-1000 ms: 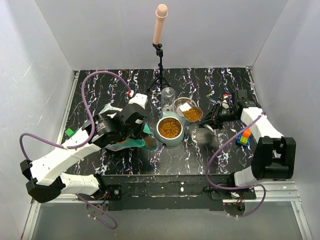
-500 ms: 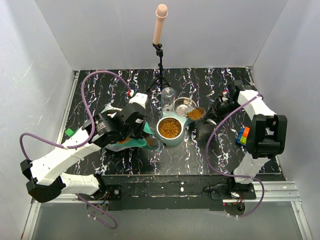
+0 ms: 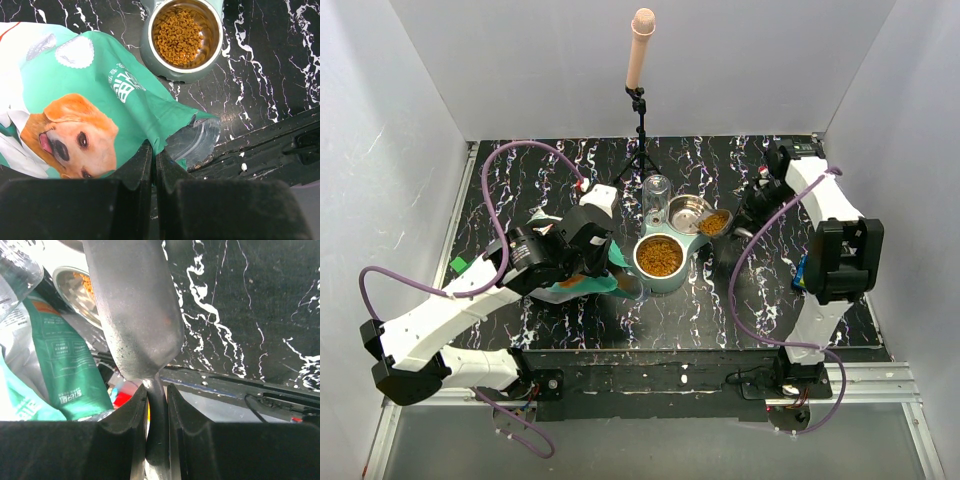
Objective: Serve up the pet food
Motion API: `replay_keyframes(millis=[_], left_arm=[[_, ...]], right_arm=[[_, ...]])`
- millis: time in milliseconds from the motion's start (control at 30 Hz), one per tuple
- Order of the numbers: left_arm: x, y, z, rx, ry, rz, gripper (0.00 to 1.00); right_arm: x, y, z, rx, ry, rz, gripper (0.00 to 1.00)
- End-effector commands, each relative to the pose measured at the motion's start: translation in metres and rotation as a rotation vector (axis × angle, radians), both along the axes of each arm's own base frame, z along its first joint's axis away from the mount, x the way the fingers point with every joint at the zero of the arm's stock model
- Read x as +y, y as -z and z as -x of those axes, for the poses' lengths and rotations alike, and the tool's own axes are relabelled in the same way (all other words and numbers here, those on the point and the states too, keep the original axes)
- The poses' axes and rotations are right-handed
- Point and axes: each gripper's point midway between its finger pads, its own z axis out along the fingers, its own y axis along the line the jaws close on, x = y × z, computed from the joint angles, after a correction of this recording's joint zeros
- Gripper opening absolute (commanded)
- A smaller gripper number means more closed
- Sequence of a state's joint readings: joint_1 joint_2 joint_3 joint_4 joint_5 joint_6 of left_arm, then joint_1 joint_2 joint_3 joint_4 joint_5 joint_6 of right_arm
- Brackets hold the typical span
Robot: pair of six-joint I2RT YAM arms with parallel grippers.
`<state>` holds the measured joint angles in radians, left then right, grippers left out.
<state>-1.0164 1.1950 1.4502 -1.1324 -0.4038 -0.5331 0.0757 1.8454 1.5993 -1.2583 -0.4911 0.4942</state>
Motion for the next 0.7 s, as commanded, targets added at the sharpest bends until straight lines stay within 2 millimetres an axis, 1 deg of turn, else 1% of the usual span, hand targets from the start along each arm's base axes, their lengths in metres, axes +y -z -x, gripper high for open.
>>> replay_keyframes(millis=[0, 67, 167, 300, 400, 467, 600, 667], left_arm=[[-0.021, -0.066, -0.004, -0.130, 0.041, 0.239, 0.00], [-0.024, -0.064, 0.000, -0.123, 0.061, 0.259, 0.00], [-0.021, -0.065, 0.002, -0.131, 0.078, 0.252, 0.00], [-0.018, -0.067, 0.000, -0.155, 0.104, 0.208, 0.00], [-0.021, -0.067, -0.001, -0.151, 0.115, 0.198, 0.00], [-0.026, -0.066, 0.000, -0.145, 0.131, 0.211, 0.00], [-0.025, -0.066, -0.002, -0.159, 0.134, 0.191, 0.00], [-0.023, -0.066, -0.005, -0.171, 0.128, 0.177, 0.00]], right_arm=[[-0.005, -0.005, 0.012, 0.056, -0.078, 0.176, 0.01], [-0.004, -0.007, 0.011, 0.054, -0.099, 0.225, 0.01], [-0.006, -0.010, 0.006, 0.035, -0.121, 0.314, 0.01], [-0.008, -0.015, -0.003, 0.017, -0.175, 0.440, 0.01], [-0.004, -0.020, -0.008, -0.020, -0.187, 0.482, 0.01], [-0.001, -0.020, -0.006, -0.025, -0.201, 0.491, 0.01], [-0.010, -0.010, 0.008, -0.003, -0.251, 0.586, 0.01], [-0.011, -0.009, 0.012, -0.012, -0.278, 0.608, 0.01]])
